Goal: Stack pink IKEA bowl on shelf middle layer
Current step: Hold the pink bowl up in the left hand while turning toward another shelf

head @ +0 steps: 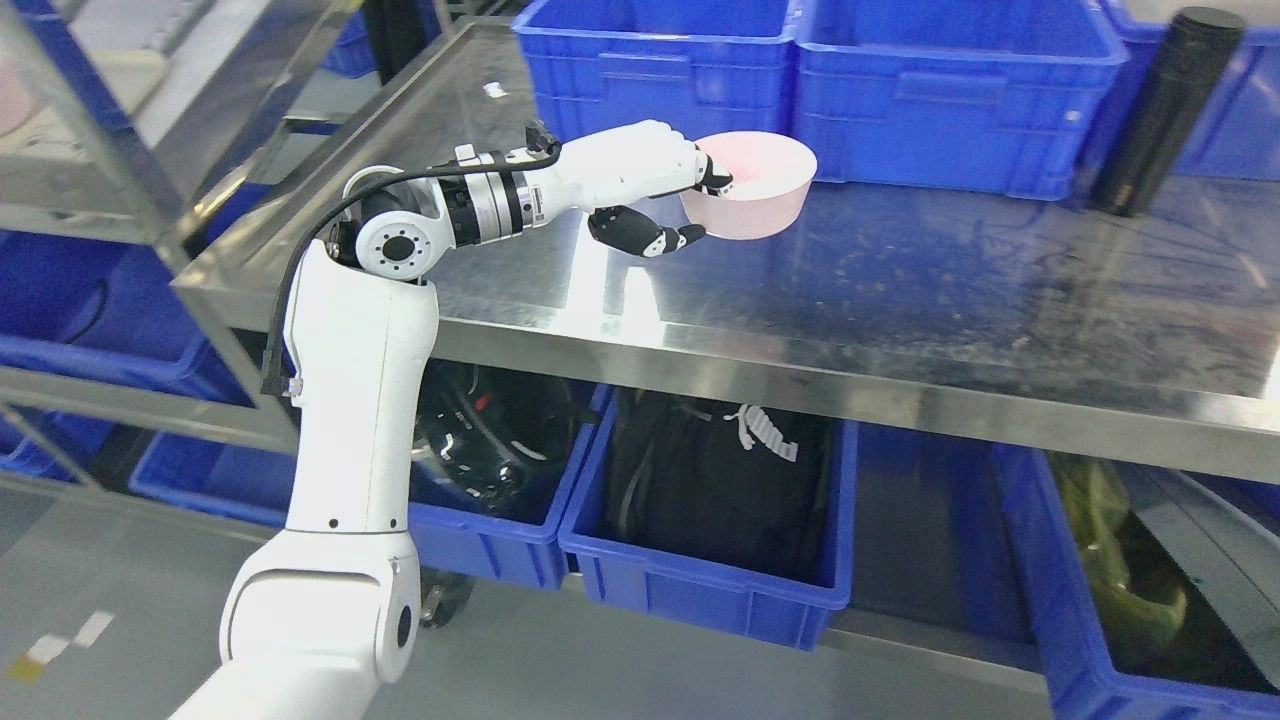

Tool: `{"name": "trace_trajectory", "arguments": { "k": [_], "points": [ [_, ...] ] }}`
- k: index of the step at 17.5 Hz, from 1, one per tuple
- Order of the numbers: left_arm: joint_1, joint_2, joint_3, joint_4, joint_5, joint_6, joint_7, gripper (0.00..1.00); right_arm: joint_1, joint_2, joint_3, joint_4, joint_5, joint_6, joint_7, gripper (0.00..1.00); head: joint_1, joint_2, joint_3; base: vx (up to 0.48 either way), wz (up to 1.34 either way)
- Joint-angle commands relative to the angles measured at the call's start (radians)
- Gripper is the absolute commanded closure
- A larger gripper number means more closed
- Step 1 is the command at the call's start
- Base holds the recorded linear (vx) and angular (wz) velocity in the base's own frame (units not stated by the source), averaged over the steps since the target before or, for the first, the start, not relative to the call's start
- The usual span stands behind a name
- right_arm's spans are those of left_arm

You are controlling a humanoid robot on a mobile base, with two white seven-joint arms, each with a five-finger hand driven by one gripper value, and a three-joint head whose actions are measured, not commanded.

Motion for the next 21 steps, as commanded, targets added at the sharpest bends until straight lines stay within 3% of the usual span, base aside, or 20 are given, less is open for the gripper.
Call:
{"name": "trace_trajectory", "arguments": {
  "k": [1,21],
  "points": [
    [0.115,0.015,-0.006,-0.226,0.057,0.0,0.005,1.0,0.0,-0.017,0.005,-0.017,-0.001,0.001,-0.004,0.0,0.0,0.0,0.0,-0.094,0.88],
    [0.132,0.015,-0.032,-0.238,0.074,0.0,0.058,0.99,0.0,-0.017,0.003,-0.017,0.001,0.001,-0.004,0.0,0.0,0.001,0.0,-0.01,0.9]
  ]
}}
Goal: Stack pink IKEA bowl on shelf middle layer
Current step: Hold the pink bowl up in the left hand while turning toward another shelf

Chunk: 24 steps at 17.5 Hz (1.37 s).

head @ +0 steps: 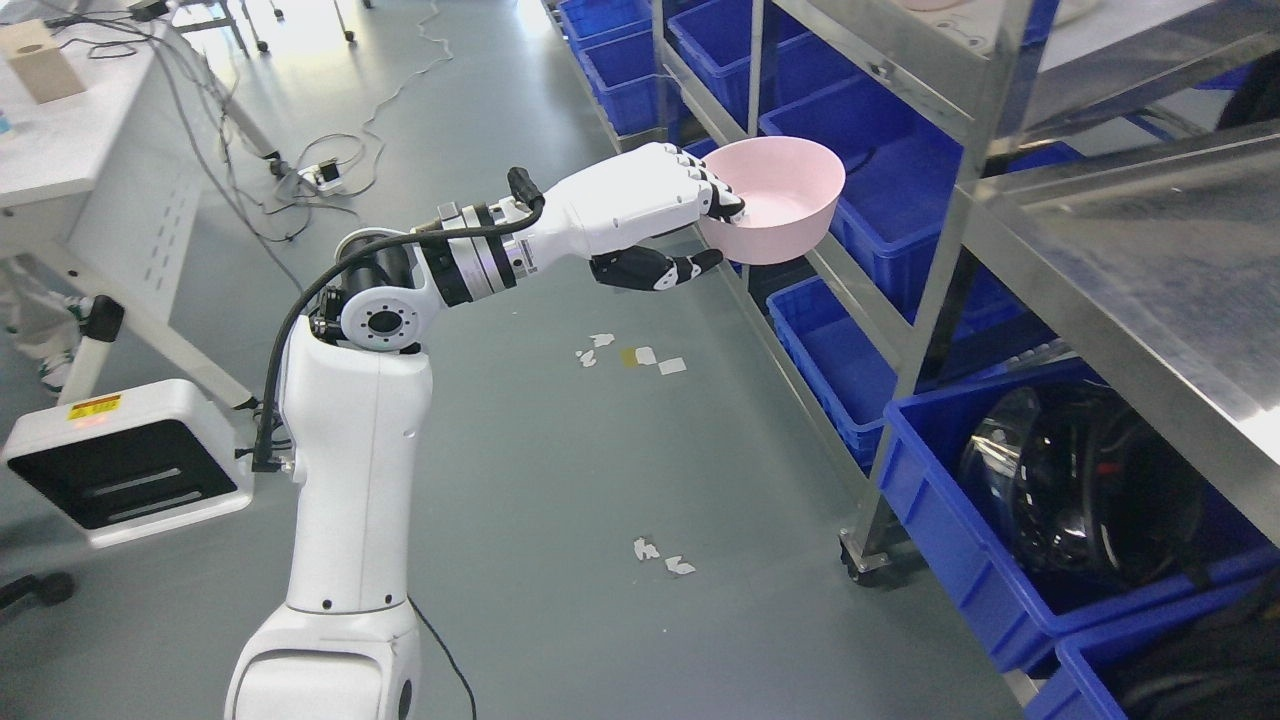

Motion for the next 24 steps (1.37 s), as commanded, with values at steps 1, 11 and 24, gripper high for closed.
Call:
{"name": "trace_trajectory", "arguments": {
  "k": [1,11,24],
  "points": [
    [0.003,0.017,-0.021,-0.03,0.005,0.0,0.002,0.99,0.0,-0.017,0.005,-0.017,0.001,0.0,0.0,0.0,0.0,0.0,0.0,0.06,0.45],
    [0.001,0.017,-0.018,-0.03,0.008,0.0,0.016,0.99,0.0,-0.017,0.005,-0.017,0.001,0.0,0.0,0.0,0.0,0.0,0.0,0.184,0.36],
    [0.0,0.017,-0.02,-0.03,0.008,0.0,0.031,0.99,0.0,-0.017,0.005,-0.017,-0.001,0.0,0.0,0.0,0.0,0.0,0.0,0.618,0.15]
  ]
}}
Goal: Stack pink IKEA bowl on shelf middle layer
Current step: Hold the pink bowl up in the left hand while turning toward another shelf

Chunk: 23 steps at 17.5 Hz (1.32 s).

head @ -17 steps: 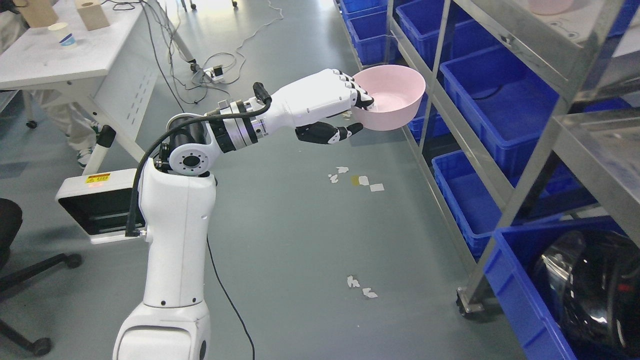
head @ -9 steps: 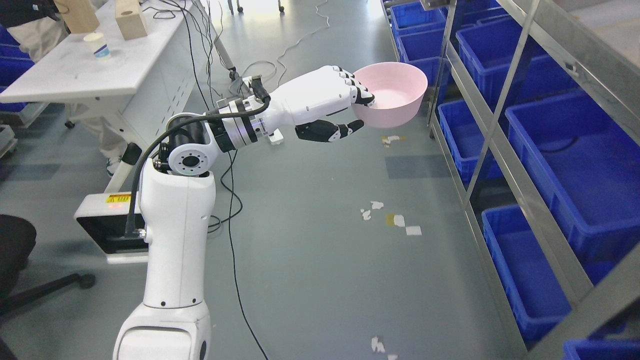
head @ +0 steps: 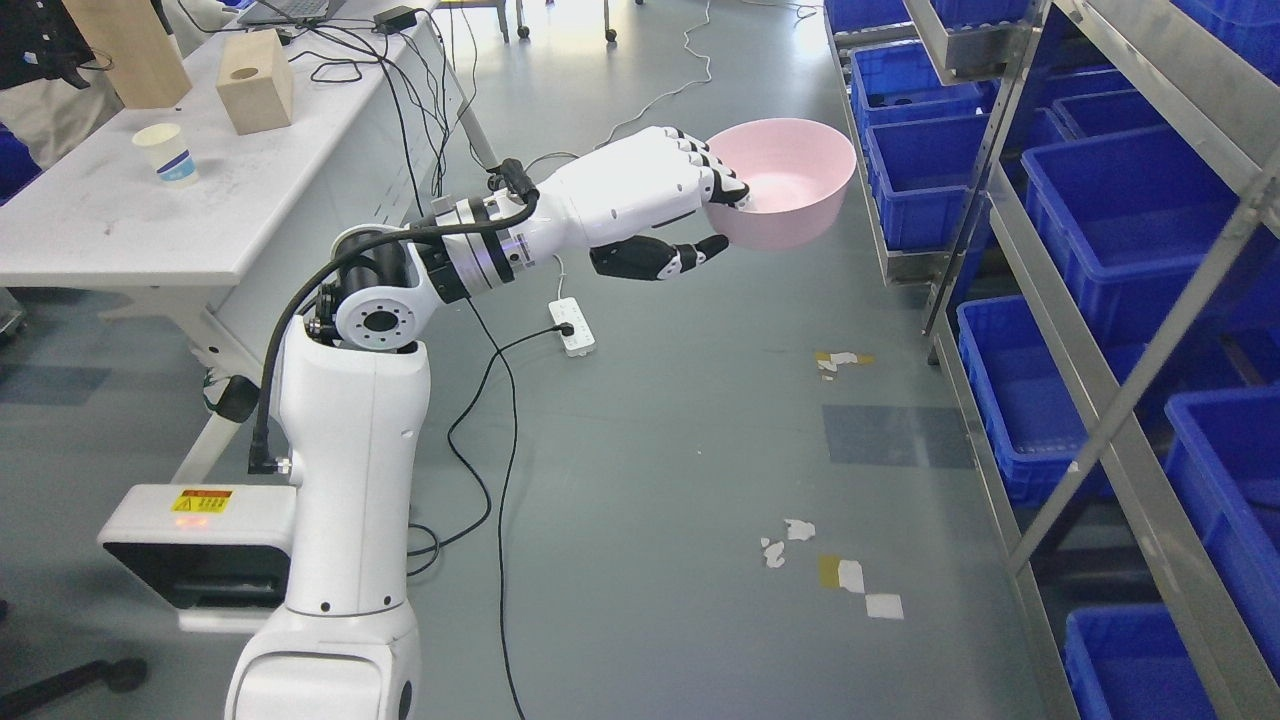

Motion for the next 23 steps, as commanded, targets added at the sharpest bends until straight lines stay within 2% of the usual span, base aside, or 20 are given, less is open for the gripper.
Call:
{"name": "trace_trajectory", "arguments": {
  "k": [1,7,18,23],
  "points": [
    [-0.005,0.018,-0.018,-0.003,0.0,0.0,0.002,0.99,0.0,-0.017,0.005,-0.017,0.001,0.004,0.0,0.0,0.0,0.0,0.0,0.578,0.08],
    [-0.019,0.018,-0.018,0.001,0.0,0.0,0.017,0.99,0.0,-0.017,0.003,-0.017,-0.001,0.004,0.0,0.0,0.0,0.0,0.0,0.45,0.02],
    [-0.068,0.018,-0.048,0.014,0.026,0.0,0.019,0.98,0.0,-0.017,0.003,-0.017,0.001,0.004,0.0,0.0,0.0,0.0,0.0,0.264,-0.05],
    [-0.068,0.018,-0.136,0.016,0.06,0.0,0.02,0.99,0.0,-0.017,0.005,-0.017,0.001,0.004,0.0,0.0,0.0,0.0,0.0,0.153,-1.48]
  ]
}}
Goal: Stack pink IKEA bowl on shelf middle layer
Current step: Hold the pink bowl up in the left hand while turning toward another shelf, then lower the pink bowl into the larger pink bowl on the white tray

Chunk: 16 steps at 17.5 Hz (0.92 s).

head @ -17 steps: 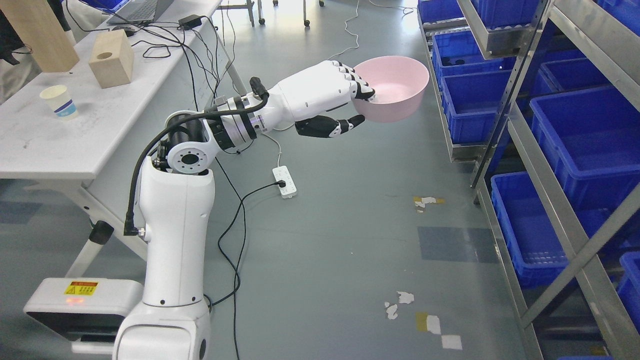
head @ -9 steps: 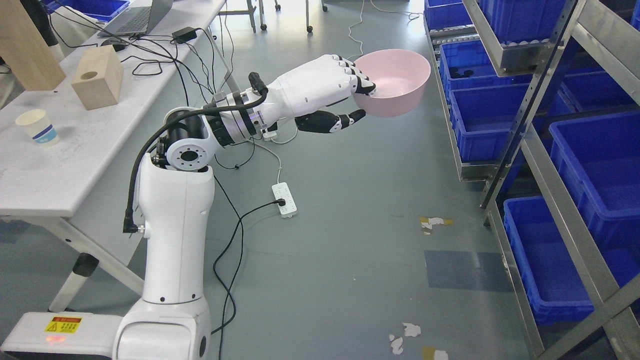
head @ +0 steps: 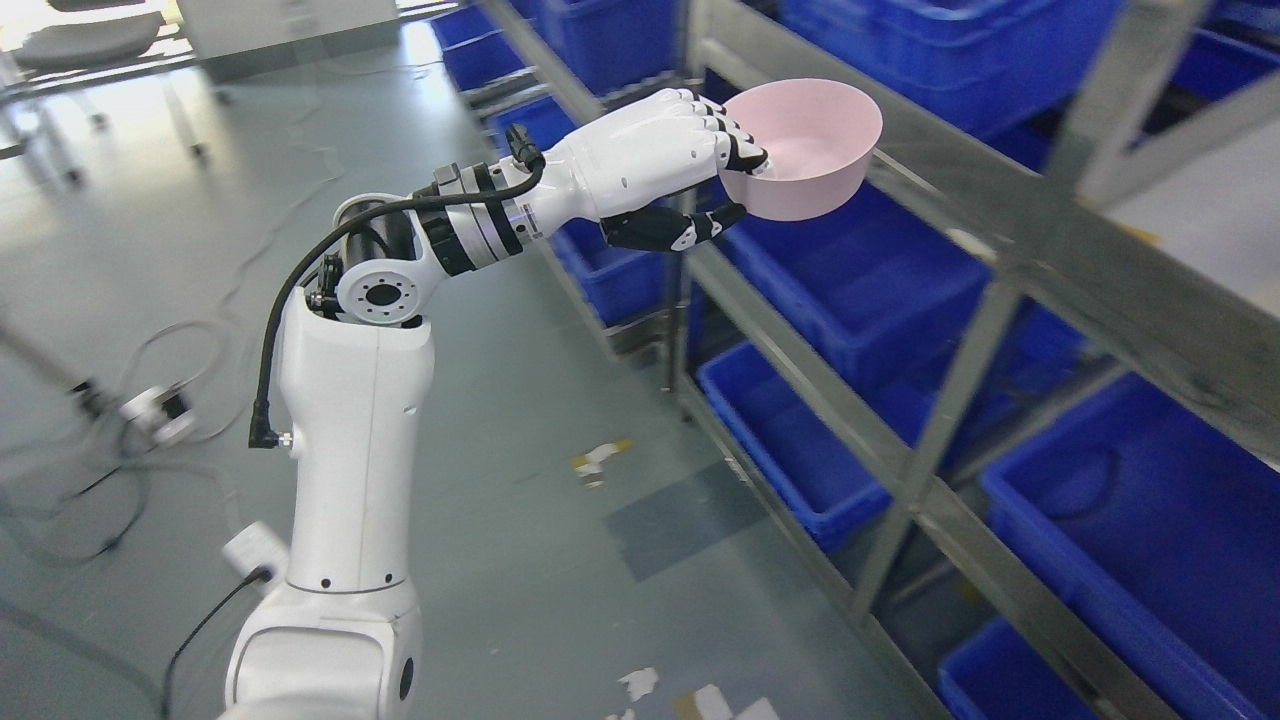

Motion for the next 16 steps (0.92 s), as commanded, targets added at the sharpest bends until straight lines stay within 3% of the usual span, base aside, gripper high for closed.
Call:
{"name": "trace_trajectory", "arguments": {
  "k": [1,7,9,10,13,16],
  "points": [
    [-0.015,0.017,-0.095,0.007,0.036,0.0,0.001,0.99,-0.001,-0.017,0.003,-0.017,-0.001,0.0,0.0,0.0,0.0,0.0,0.0,0.086,-2.2],
    [-0.191,0.017,0.045,0.016,0.016,0.0,-0.037,0.99,-0.001,-0.017,0.003,-0.017,-0.001,0.0,0.0,0.0,0.0,0.0,0.0,0.053,-1.88],
    [-0.206,0.019,0.069,0.046,-0.107,0.0,-0.076,0.99,-0.001,-0.017,0.003,-0.017,0.001,0.0,0.0,0.0,0.0,0.0,0.0,0.055,-1.34],
    [-0.203,0.058,0.077,0.066,-0.179,0.0,-0.08,0.99,-0.001,-0.017,0.003,-0.017,0.001,0.0,0.0,0.0,0.0,0.0,0.0,0.062,-1.16],
    [-0.19,0.17,0.088,0.096,-0.286,0.0,-0.079,0.99,-0.001,-0.017,0.005,-0.017,0.001,0.0,0.0,0.0,0.0,0.0,0.0,0.051,-0.64],
    [-0.156,0.176,0.103,0.106,-0.29,0.0,-0.071,0.98,-0.001,-0.017,0.005,-0.017,0.001,0.0,0.0,0.0,0.0,0.0,0.0,0.018,-0.07]
  ]
}}
